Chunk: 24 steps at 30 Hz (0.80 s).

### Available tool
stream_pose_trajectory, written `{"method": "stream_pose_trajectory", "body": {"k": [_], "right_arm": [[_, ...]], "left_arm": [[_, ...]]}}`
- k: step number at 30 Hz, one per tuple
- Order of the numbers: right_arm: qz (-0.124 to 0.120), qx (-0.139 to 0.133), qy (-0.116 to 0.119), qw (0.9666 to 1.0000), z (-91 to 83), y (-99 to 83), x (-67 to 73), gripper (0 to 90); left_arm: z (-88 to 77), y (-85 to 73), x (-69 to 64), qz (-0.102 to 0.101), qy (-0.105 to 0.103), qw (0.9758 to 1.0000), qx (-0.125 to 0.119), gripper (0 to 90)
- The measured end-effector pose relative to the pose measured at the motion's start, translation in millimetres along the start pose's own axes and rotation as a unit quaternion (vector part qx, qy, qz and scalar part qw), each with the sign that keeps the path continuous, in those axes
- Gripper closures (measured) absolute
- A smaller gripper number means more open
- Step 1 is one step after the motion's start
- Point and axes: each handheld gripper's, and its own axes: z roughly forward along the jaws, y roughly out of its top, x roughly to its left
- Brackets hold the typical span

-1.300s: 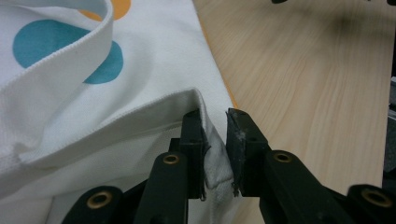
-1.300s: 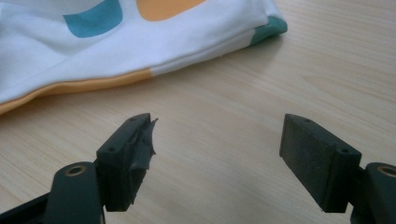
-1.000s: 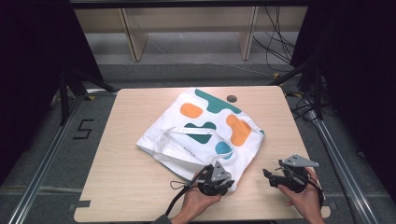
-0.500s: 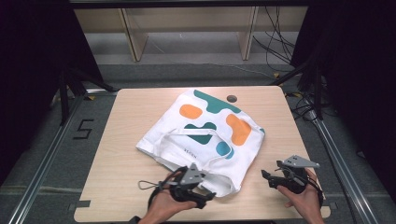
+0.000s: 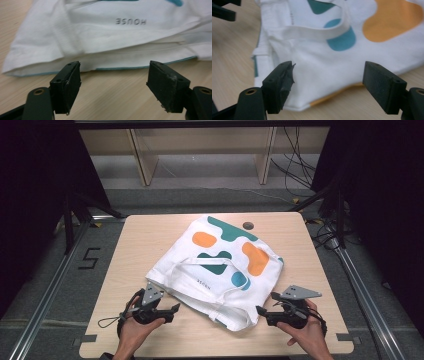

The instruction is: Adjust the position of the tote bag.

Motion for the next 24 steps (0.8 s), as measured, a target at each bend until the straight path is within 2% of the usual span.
{"method": "stream_pose_trajectory", "body": {"k": [1,2,3,4,5,6,7,8,9,10,12,13,14,15,16,17,18,19,20,21,24], "right_arm": [[-0.018,0.006,-0.001,0.9998,1.4,2.6,2.3,24.4],[-0.015,0.010,0.008,0.9998,4.3,5.1,9.7,24.5],[-0.024,0.008,0.012,0.9996,9.3,7.9,17.3,25.2],[-0.024,0.008,0.012,0.9996,9.3,7.9,17.3,25.2],[-0.056,0.019,0.019,0.9981,18.2,11.8,24.6,26.8],[-0.056,0.019,0.019,0.9981,18.2,11.8,24.6,26.8],[-0.082,0.043,0.014,0.9956,29.8,13.3,33.7,30.6],[-0.094,0.046,0.011,0.9944,34.1,13.3,35.0,32.4],[-0.097,0.055,0.007,0.9937,39.1,13.0,37.1,36.6],[-0.097,0.055,0.007,0.9937,39.1,13.0,37.1,36.6],[-0.112,0.085,0.005,0.9901,49.9,11.9,40.3,52.7],[-0.119,0.091,-0.008,0.9887,50.7,10.0,41.2,56.9],[-0.133,0.097,-0.020,0.9862,51.2,7.9,39.9,60.6],[-0.137,0.107,-0.021,0.9846,49.9,6.2,37.4,67.3],[-0.133,0.107,-0.013,0.9852,47.3,3.1,34.3,70.2],[-0.133,0.107,-0.013,0.9852,47.3,3.1,34.3,70.2],[-0.135,0.104,-0.012,0.9854,43.5,1.1,32.4,74.3],[-0.149,0.101,-0.017,0.9836,34.7,-2.6,27.9,79.3],[-0.149,0.101,-0.017,0.9836,34.7,-2.6,27.9,79.3],[-0.149,0.096,-0.030,0.9838,26.4,-6.6,22.3,81.9],[-0.134,0.089,-0.034,0.9865,18.7,-9.5,15.0,81.9]], "left_arm": [[0.1,-1.1,2.1,-0.014,0.010,0.9998,-0.002,25.1],[-0.5,-2.6,6.7,-0.017,0.021,0.9996,0.003,24.5],[-1.0,-3.9,10.8,-0.018,0.026,0.9995,0.009,24.1],[-1.0,-3.9,10.8,-0.018,0.026,0.9995,0.009,24.1],[-0.5,-6.3,16.4,-0.035,0.042,0.9984,0.014,24.0],[-0.5,-6.3,16.4,-0.035,0.042,0.9984,0.014,23.9],[0.0,-8.7,20.7,-0.047,0.048,0.9977,0.012,23.8],[-0.3,-10.0,23.6,-0.045,0.052,0.9975,0.015,23.8],[-0.3,-10.0,23.6,-0.045,0.052,0.9975,0.015,23.8],[0.5,-11.6,25.3,-0.056,0.052,0.9970,0.014,23.8],[2.2,-14.7,31.3,-0.071,0.062,0.9955,0.014,23.6],[2.2,-15.8,34.1,-0.063,0.065,0.9958,0.016,23.6],[3.1,-17.2,34.8,-0.075,0.065,0.9949,0.016,23.6],[1.7,-18.0,37.7,-0.067,0.072,0.9950,0.019,23.4],[1.8,-18.7,38.2,-0.075,0.079,0.9939,0.015,23.4],[1.8,-18.7,38.2,-0.075,0.079,0.9939,0.015,23.3],[1.6,-19.3,40.0,-0.073,0.082,0.9938,0.016,23.3],[1.8,-21.2,42.3,-0.071,0.090,0.9933,0.016,23.1],[1.8,-21.2,42.3,-0.071,0.090,0.9933,0.016,23.1],[2.7,-22.3,42.4,-0.080,0.090,0.9926,0.014,23.1],[5.7,-24.4,40.9,-0.062,0.088,0.9935,0.035,23.2]]}}
